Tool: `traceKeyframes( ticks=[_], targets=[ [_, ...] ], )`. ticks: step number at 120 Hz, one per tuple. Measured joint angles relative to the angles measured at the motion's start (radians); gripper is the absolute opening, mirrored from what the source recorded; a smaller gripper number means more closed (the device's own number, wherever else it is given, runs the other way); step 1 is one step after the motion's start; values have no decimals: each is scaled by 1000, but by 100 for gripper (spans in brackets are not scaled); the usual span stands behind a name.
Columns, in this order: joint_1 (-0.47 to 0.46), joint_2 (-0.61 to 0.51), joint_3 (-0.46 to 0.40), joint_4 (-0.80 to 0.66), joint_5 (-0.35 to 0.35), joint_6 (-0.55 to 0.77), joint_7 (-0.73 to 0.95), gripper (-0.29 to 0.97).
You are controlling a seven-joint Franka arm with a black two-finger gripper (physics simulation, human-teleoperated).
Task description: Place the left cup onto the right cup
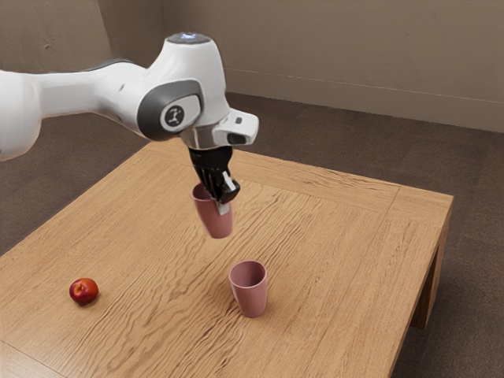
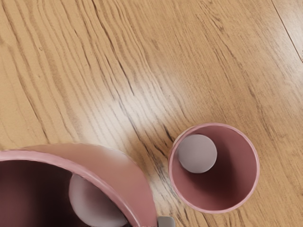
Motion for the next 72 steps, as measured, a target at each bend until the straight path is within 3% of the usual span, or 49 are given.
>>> traceKeyframes(
  ticks=[39, 72],
  targets=[
    [-34, -38, -36, -96, 6, 92, -72, -11],
    [-60, -3, -69, -109, 7, 121, -120, -11]
  ],
)
